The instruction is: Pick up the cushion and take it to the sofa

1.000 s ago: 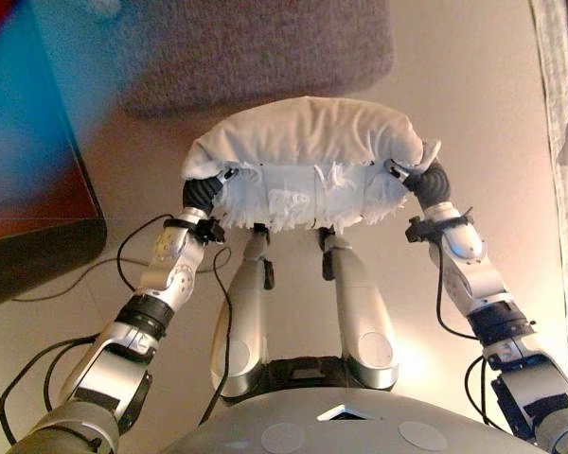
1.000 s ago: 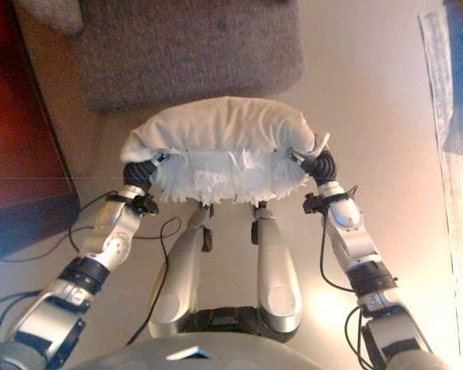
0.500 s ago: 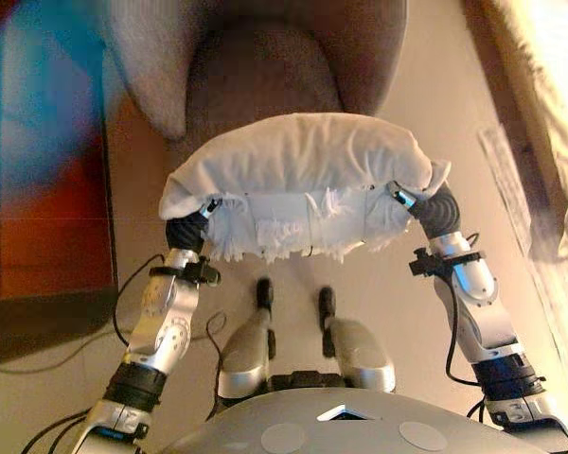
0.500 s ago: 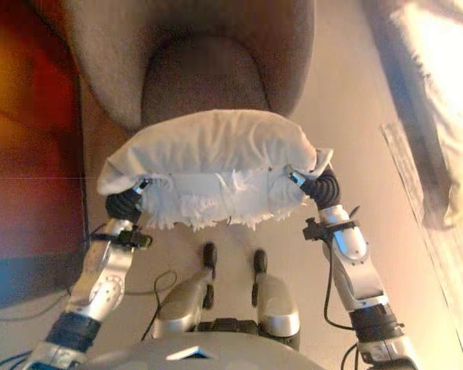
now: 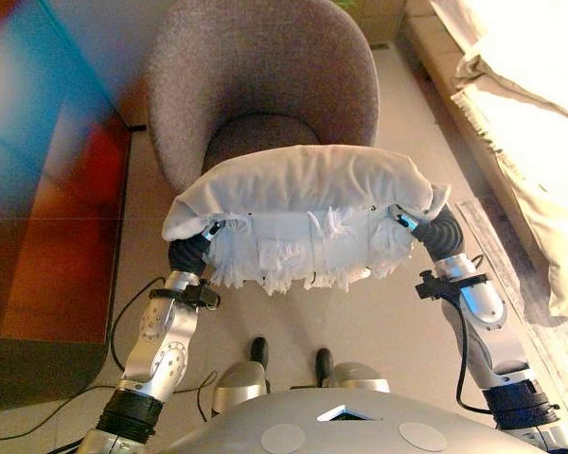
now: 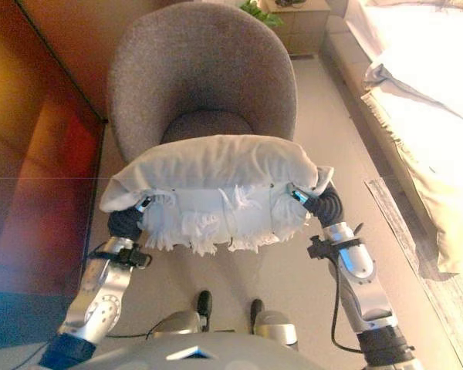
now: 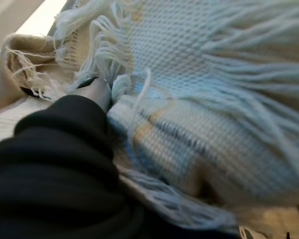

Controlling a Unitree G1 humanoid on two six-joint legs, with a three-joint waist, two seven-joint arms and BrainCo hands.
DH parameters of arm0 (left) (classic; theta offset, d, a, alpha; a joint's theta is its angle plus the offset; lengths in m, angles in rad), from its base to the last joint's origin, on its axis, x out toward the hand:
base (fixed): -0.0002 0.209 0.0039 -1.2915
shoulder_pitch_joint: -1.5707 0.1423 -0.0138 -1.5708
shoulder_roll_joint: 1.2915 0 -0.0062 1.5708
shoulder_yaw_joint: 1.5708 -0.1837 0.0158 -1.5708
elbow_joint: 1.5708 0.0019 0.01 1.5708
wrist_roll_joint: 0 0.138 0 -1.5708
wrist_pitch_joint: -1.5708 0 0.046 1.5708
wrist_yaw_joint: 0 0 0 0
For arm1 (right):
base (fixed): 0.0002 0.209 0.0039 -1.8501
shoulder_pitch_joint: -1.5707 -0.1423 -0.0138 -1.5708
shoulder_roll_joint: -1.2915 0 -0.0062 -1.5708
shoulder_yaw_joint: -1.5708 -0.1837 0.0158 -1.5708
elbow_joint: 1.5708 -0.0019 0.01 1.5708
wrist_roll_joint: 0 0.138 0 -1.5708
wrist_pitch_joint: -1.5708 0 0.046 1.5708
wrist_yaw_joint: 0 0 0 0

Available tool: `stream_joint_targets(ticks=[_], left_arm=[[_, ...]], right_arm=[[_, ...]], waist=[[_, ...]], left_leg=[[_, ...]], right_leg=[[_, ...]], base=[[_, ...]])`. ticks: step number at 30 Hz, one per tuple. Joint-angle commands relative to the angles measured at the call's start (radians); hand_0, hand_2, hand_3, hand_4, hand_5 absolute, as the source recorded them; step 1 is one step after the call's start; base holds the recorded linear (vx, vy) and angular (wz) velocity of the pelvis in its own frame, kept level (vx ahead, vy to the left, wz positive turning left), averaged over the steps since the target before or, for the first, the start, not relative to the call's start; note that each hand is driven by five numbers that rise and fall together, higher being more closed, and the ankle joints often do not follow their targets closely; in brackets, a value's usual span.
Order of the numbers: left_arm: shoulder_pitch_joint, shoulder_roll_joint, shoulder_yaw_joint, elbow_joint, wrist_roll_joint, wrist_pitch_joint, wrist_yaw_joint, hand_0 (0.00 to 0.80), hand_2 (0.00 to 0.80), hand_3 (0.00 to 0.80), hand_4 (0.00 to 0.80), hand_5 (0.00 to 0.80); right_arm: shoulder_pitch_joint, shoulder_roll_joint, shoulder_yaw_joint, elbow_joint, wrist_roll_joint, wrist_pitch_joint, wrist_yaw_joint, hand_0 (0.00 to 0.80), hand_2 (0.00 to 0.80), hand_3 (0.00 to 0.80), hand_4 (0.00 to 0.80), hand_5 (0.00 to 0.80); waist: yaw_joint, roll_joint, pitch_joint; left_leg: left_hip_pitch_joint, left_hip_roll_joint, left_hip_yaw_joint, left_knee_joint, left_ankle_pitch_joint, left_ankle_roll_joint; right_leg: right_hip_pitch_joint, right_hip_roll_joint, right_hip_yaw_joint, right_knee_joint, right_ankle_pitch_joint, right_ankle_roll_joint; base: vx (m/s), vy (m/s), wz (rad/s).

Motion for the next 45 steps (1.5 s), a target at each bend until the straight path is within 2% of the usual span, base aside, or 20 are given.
stream_joint_targets(ticks=[1, 6, 9, 11, 15, 17, 18, 20, 21, 23, 27, 33, 34, 35, 38, 39, 40, 42, 43, 45], left_arm=[[-0.125, -0.014, 0.016, -0.145, -0.003, -0.111, -0.041, 0.800, 0.800, 0.800, 0.800, 0.800], [-0.149, -0.022, 0.020, -0.148, 0.011, -0.085, -0.009, 0.800, 0.800, 0.800, 0.800, 0.800], [-0.143, -0.027, 0.032, -0.154, 0.006, -0.089, -0.025, 0.800, 0.800, 0.800, 0.800, 0.800], [-0.136, -0.027, 0.036, -0.154, 0.007, -0.104, -0.022, 0.800, 0.800, 0.800, 0.800, 0.800], [-0.118, -0.029, 0.043, -0.145, 0.011, -0.131, -0.019, 0.800, 0.800, 0.800, 0.800, 0.800], [-0.114, -0.031, 0.051, -0.133, 0.001, -0.129, -0.032, 0.800, 0.800, 0.800, 0.800, 0.800], [-0.115, -0.034, 0.055, -0.132, 0.002, -0.127, -0.034, 0.800, 0.800, 0.800, 0.800, 0.800], [-0.121, -0.033, 0.049, -0.134, 0.007, -0.146, -0.027, 0.800, 0.800, 0.800, 0.800, 0.800], [-0.125, -0.033, 0.043, -0.135, 0.013, -0.154, -0.015, 0.800, 0.800, 0.800, 0.800, 0.800], [-0.138, -0.031, 0.025, -0.127, 0.017, -0.170, 0.010, 0.800, 0.800, 0.800, 0.800, 0.800], [-0.112, -0.037, 0.017, -0.124, 0.016, -0.177, 0.014, 0.800, 0.800, 0.800, 0.800, 0.800], [-0.065, -0.049, 0.021, -0.152, 0.015, -0.187, 0.019, 0.800, 0.800, 0.800, 0.800, 0.800], [-0.070, -0.047, 0.019, -0.152, 0.017, -0.189, 0.025, 0.800, 0.800, 0.800, 0.800, 0.800], [-0.079, -0.042, 0.015, -0.152, 0.019, -0.191, 0.035, 0.800, 0.800, 0.800, 0.800, 0.800], [-0.110, -0.031, 0.018, -0.135, 0.010, -0.156, 0.054, 0.800, 0.800, 0.800, 0.800, 0.800], [-0.112, -0.030, 0.019, -0.134, 0.011, -0.154, 0.052, 0.800, 0.800, 0.800, 0.800, 0.800], [-0.115, -0.029, 0.022, -0.139, 0.029, -0.144, 0.038, 0.800, 0.800, 0.800, 0.800, 0.800], [-0.115, -0.022, 0.019, -0.151, 0.038, -0.135, 0.033, 0.800, 0.800, 0.800, 0.800, 0.800], [-0.120, -0.023, 0.022, -0.149, 0.043, -0.128, 0.033, 0.800, 0.800, 0.800, 0.800, 0.800], [-0.141, -0.020, 0.031, -0.134, 0.037, -0.114, 0.034, 0.800, 0.800, 0.800, 0.800, 0.800]], right_arm=[[-0.096, -0.024, 0.027, -0.142, 0.053, -0.082, 0.009, 0.800, 0.800, 0.800, 0.800, 0.800], [-0.094, -0.018, 0.024, -0.153, 0.048, -0.074, 0.001, 0.800, 0.800, 0.800, 0.800, 0.800], [-0.087, -0.013, 0.018, -0.157, 0.042, -0.078, 0.019, 0.800, 0.800, 0.800, 0.800, 0.800], [-0.089, -0.017, 0.020, -0.158, 0.048, -0.084, 0.033, 0.800, 0.800, 0.800, 0.800, 0.800], [-0.089, -0.020, 0.039, -0.143, 0.057, -0.122, 0.048, 0.800, 0.800, 0.800, 0.800, 0.800], [-0.099, -0.009, 0.052, -0.127, 0.038, -0.127, 0.036, 0.800, 0.800, 0.800, 0.800, 0.800], [-0.108, -0.002, 0.061, -0.124, 0.032, -0.124, 0.027, 0.800, 0.800, 0.800, 0.800, 0.800], [-0.133, 0.011, 0.090, -0.118, 0.004, -0.127, 0.001, 0.800, 0.800, 0.800, 0.800, 0.800], [-0.147, 0.014, 0.103, -0.114, -0.005, -0.126, -0.009, 0.800, 0.800, 0.800, 0.800, 0.800], [-0.178, 0.013, 0.128, -0.095, -0.016, -0.130, -0.028, 0.800, 0.800, 0.800, 0.800, 0.800], [-0.164, 0.008, 0.124, -0.096, -0.004, -0.124, -0.009, 0.800, 0.800, 0.800, 0.800, 0.800], [-0.104, -0.001, 0.104, -0.127, 0.018, -0.111, 0.021, 0.800, 0.800, 0.800, 0.800, 0.800], [-0.109, -0.008, 0.104, -0.126, 0.024, -0.114, 0.021, 0.800, 0.800, 0.800, 0.800, 0.800], [-0.118, -0.015, 0.107, -0.122, 0.032, -0.117, 0.017, 0.800, 0.800, 0.800, 0.800, 0.800], [-0.127, -0.004, 0.106, -0.116, 0.051, -0.101, 0.009, 0.800, 0.800, 0.800, 0.800, 0.800], [-0.127, -0.002, 0.105, -0.116, 0.051, -0.101, 0.009, 0.800, 0.800, 0.800, 0.800, 0.800], [-0.131, 0.014, 0.111, -0.125, 0.043, -0.100, -0.008, 0.800, 0.800, 0.800, 0.800, 0.800], [-0.129, 0.035, 0.123, -0.135, 0.008, -0.110, -0.031, 0.800, 0.800, 0.800, 0.800, 0.800], [-0.136, 0.044, 0.133, -0.129, -0.005, -0.113, -0.039, 0.800, 0.800, 0.800, 0.800, 0.800], [-0.144, 0.058, 0.142, -0.114, -0.013, -0.111, -0.050, 0.800, 0.800, 0.800, 0.800, 0.800]], waist=[[0.011, -0.027, -0.058], [0.003, -0.025, -0.058], [-0.002, -0.035, -0.052], [-0.005, -0.047, -0.044], [0.000, -0.085, 0.000], [0.012, -0.081, 0.028], [0.023, -0.074, 0.040], [0.048, -0.044, 0.063], [0.054, -0.032, 0.063], [0.077, -0.003, 0.061], [0.107, 0.014, 0.050], [0.125, 0.027, 0.041], [0.125, 0.022, 0.039], [0.123, 0.015, 0.035], [0.121, -0.014, 0.012], [0.121, -0.018, 0.009], [0.133, -0.035, -0.013], [0.143, -0.049, -0.033], [0.141, -0.049, -0.039], [0.127, -0.041, -0.044]], left_leg=[[0.054, 0.000, 0.020, 0.001, -0.046, 0.042], [0.044, 0.017, 0.017, 0.001, -0.033, 0.024], [0.035, 0.027, 0.024, 0.055, -0.050, 0.014], [0.011, 0.039, 0.044, 0.143, -0.057, 0.011], [-0.141, 0.084, 0.066, 0.478, 0.017, 0.028], [-0.251, 0.067, 0.060, 0.631, 0.019, 0.043], [-0.290, 0.031, 0.049, 0.640, 0.025, 0.048], [-0.334, -0.044, 0.039, 0.538, 0.070, 0.040], [-0.345, -0.057, 0.039, 0.475, 0.090, 0.036], [-0.347, -0.069, 0.023, 0.241, 0.156, 0.018], [-0.339, -0.081, -0.038, 0.032, 0.241, -0.010], [-0.362, -0.051, -0.117, 0.001, 0.251, -0.031], [-0.354, -0.049, -0.114, 0.001, 0.213, -0.025], [-0.340, -0.047, -0.102, 0.001, 0.163, -0.016], [-0.293, -0.062, -0.066, 0.073, 0.123, 0.022], [-0.292, -0.067, -0.063, 0.084, 0.117, 0.025], [-0.275, -0.086, -0.058, 0.115, 0.092, 0.048], [-0.256, -0.111, -0.073, 0.141, 0.062, 0.075], [-0.238, -0.115, -0.079, 0.142, 0.051, 0.085], [-0.206, -0.127, -0.098, 0.141, 0.037, 0.094]], right_leg=[[-0.019, 0.012, 0.000, 0.027, 0.039, 0.002], [-0.020, 0.018, 0.003, 0.026, 0.031, -0.007], [-0.029, 0.019, 0.018, 0.038, 0.030, -0.015], [-0.035, 0.018, 0.029, 0.046, 0.033, -0.023], [-0.035, 0.037, 0.065, 0.075, 0.036, -0.059], [-0.023, 0.061, 0.084, 0.101, 0.024, -0.076], [-0.018, 0.073, 0.094, 0.115, 0.014, -0.076], [-0.006, 0.108, 0.121, 0.146, -0.013, -0.072], [-0.007, 0.125, 0.135, 0.152, -0.018, -0.073], [0.023, 0.164, 0.158, 0.153, -0.037, -0.071], [0.084, 0.190, 0.190, 0.187, -0.079, -0.070], [0.092, 0.181, 0.179, 0.320, -0.199, -0.070], [0.090, 0.168, 0.172, 0.345, -0.204, -0.063], [0.088, 0.150, 0.162, 0.375, -0.199, -0.051], [0.114, 0.095, 0.136, 0.497, -0.110, 0.004], [0.117, 0.089, 0.132, 0.504, -0.104, 0.008], [0.126, 0.063, 0.102, 0.558, -0.025, 0.047], [0.103, 0.041, 0.097, 0.649, 0.079, 0.095], [0.072, 0.040, 0.100, 0.684, 0.104, 0.101], [0.004, 0.062, 0.120, 0.668, 0.099, 0.088]], base=[[-0.013, -0.112, 0.00], [-0.003, -0.109, 0.00], [-0.007, -0.120, 0.00], [-0.022, -0.137, -0.05], [-0.017, -0.233, -0.14], [0.031, -0.169, -0.13], [0.073, -0.045, -0.11], [0.138, 0.011, -0.12], [0.226, 0.033, -0.18], [0.359, 0.069, -0.29], [0.480, 0.076, -0.27], [0.612, 0.147, -0.32], [0.672, 0.233, -0.20], [0.701, 0.255, -0.32], [0.728, 0.254, -0.18], [0.686, 0.218, 0.03], [0.602, 0.176, -0.14], [0.621, 0.165, -0.09], [0.472, 0.118, 0.06], [0.433, 0.117, 0.10]])
